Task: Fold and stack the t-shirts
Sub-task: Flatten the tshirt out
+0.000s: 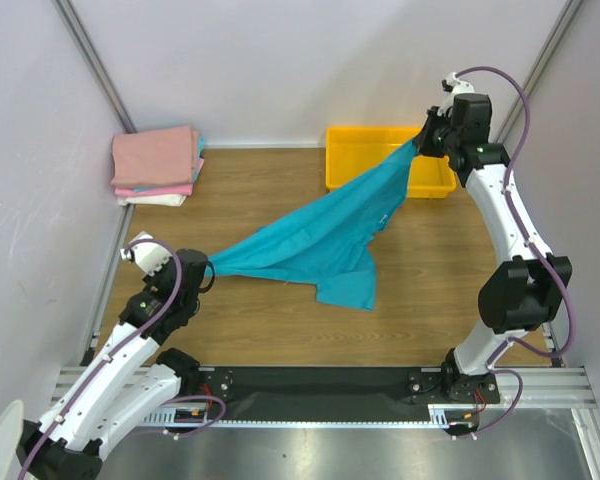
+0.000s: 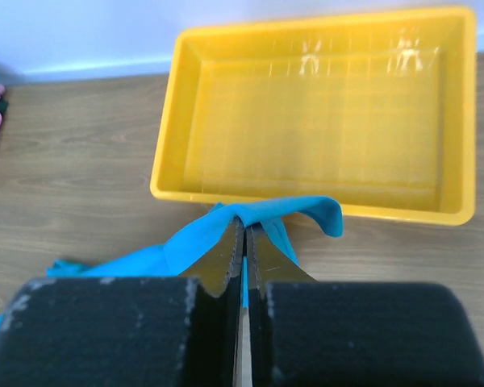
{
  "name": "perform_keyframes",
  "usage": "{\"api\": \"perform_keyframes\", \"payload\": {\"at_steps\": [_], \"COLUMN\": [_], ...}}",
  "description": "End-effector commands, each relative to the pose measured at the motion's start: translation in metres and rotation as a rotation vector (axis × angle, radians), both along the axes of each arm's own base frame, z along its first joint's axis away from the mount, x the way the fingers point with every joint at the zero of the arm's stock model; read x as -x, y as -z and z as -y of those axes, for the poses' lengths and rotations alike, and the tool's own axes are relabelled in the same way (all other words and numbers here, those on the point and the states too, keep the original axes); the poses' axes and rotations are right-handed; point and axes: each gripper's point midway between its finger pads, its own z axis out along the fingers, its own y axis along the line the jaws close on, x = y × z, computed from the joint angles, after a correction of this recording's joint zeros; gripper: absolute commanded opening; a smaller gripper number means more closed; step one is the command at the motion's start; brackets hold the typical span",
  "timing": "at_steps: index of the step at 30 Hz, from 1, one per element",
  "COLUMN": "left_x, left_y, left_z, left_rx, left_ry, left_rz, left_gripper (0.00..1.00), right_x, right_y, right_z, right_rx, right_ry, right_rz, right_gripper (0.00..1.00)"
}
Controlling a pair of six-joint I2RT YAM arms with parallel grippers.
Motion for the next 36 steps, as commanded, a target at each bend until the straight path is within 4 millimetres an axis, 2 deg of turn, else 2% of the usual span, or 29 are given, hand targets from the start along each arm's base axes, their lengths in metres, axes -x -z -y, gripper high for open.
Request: {"api": "perform_keyframes", "payload": {"at_steps": [1, 7, 11, 12, 14, 15, 16, 17, 18, 20, 21, 22, 23, 24, 25, 27, 28, 29, 32, 36], "left_x": [-0.013, -0.02, -0.026, -0.027, -0.028, -0.029, -0.03, -0.029, -0.027, -0.025, -0.025, -0.024, -0.025, -0.025, -0.026, -0.027, -0.028, -0.028, -0.029, -0.027], "left_y": [-0.026, -0.014, -0.009, -0.007, -0.008, -0.009, -0.013, -0.014, -0.015, -0.016, -0.016, -0.016, -0.015, -0.012, -0.009, -0.004, -0.004, -0.001, 0.0, -0.001], "left_z": [-0.001, 0.008, 0.015, 0.018, 0.022, 0.023, 0.025, 0.024, 0.022, 0.02, 0.019, 0.019, 0.02, 0.021, 0.023, 0.025, 0.027, 0.027, 0.029, 0.029], "left_rx": [-0.051, -0.077, -0.072, -0.073, -0.073, -0.074, -0.069, -0.07, -0.073, -0.073, -0.075, -0.076, -0.073, -0.075, -0.076, -0.073, -0.07, -0.075, -0.078, -0.076], "left_ry": [0.027, 0.081, 0.108, 0.122, 0.153, 0.159, 0.165, 0.163, 0.155, 0.141, 0.138, 0.138, 0.141, 0.148, 0.158, 0.169, 0.175, 0.179, 0.193, 0.202], "left_rz": [0.065, 0.009, -0.02, -0.035, -0.045, -0.046, -0.038, -0.042, -0.044, -0.047, -0.048, -0.051, -0.053, -0.06, -0.069, -0.083, -0.083, -0.097, -0.106, -0.097], "left_gripper": [0.0, 0.0, 0.0, 0.0, 0.02, 0.02, 0.02, 0.02, 0.02, 0.02, 0.02, 0.02, 0.03, 0.03, 0.03, 0.03, 0.02, 0.03, 0.02, 0.03], "right_x": [-0.005, 0.0, 0.006, 0.01, 0.027, 0.036, 0.053, 0.068, 0.087, 0.111, 0.133, 0.148, 0.16, 0.175, 0.187, 0.197, 0.207, 0.212, 0.216, 0.202], "right_y": [-0.014, 0.002, 0.032, 0.042, 0.058, 0.064, 0.067, 0.086, 0.084, 0.097, 0.123, 0.119, 0.129, 0.148, 0.149, 0.159, 0.174, 0.175, 0.195, 0.214], "right_z": [-0.003, -0.003, -0.004, -0.007, -0.013, -0.014, -0.018, -0.02, -0.026, -0.034, -0.04, -0.05, -0.055, -0.058, -0.066, -0.07, -0.073, -0.078, -0.087, -0.092], "right_rx": [0.0, -0.004, -0.02, -0.038, -0.056, -0.064, -0.073, -0.076, -0.077, -0.085, -0.094, -0.098, -0.104, -0.11, -0.124, -0.134, -0.147, -0.151, -0.148, -0.129], "right_ry": [-0.031, -0.027, -0.02, -0.023, -0.058, -0.06, -0.078, -0.084, -0.098, -0.113, -0.117, -0.138, -0.143, -0.142, -0.147, -0.134, -0.123, -0.133, -0.123, -0.08], "right_rz": [0.044, 0.006, -0.098, -0.154, -0.254, -0.295, -0.334, -0.393, -0.407, -0.447, -0.523, -0.514, -0.543, -0.589, -0.589, -0.599, -0.634, -0.629, -0.652, -0.635], "right_gripper": [0.0, 0.0, 0.0, 0.25, 0.52, 0.68, 0.73, 0.8, 0.82, 0.82, 0.82, 0.82, 0.82, 0.81, 0.8, 0.77, 0.76, 0.75, 0.7, 0.59]}}
